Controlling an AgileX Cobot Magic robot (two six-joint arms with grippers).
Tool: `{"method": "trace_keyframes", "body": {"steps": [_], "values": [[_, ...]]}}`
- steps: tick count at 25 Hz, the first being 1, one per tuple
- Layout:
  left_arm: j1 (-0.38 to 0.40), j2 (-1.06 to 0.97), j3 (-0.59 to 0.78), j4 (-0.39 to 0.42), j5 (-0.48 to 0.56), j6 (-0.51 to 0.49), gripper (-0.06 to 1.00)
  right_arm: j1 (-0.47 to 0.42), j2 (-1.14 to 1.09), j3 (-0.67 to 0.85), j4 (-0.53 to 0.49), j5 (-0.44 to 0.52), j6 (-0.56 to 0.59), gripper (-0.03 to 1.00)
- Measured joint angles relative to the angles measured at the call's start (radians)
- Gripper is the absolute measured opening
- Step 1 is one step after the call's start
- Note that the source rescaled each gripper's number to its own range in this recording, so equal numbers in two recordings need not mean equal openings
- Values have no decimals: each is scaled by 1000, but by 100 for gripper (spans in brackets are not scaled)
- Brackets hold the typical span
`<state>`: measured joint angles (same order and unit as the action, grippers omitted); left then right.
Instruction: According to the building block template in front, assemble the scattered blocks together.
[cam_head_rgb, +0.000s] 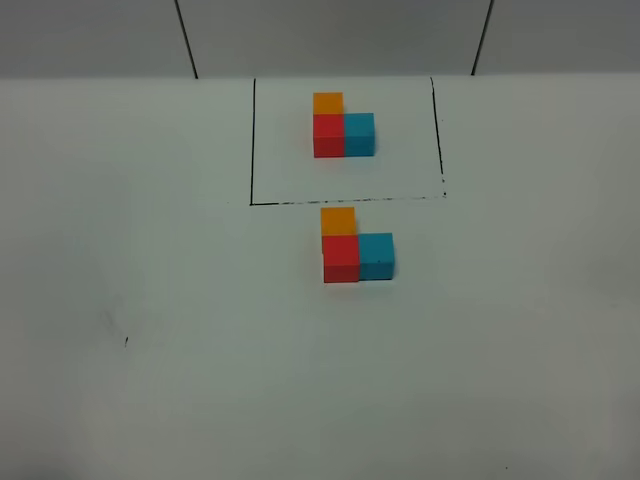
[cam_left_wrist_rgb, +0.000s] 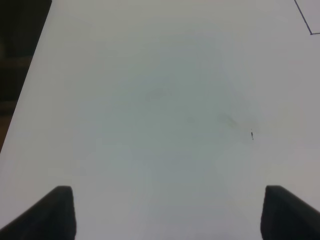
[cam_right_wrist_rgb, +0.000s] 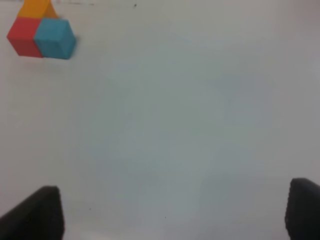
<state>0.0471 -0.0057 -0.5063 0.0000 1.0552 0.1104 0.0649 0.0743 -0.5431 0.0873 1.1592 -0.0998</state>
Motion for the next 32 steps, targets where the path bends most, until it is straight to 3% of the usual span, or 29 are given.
{"method": "trace_keyframes", "body": {"steps": [6, 13, 23, 32], "values": [[0, 0, 0, 0, 0, 0, 73, 0, -65, 26, -30, -73, 23, 100], [0, 0, 0, 0, 0, 0, 73, 0, -65, 40, -19, -85, 23, 97], [0, 0, 0, 0, 0, 0, 73, 9, -65, 40, -41, -85, 26, 82], [0, 0, 0, 0, 0, 0, 73, 9, -65, 40, -65, -85, 42, 81]]}}
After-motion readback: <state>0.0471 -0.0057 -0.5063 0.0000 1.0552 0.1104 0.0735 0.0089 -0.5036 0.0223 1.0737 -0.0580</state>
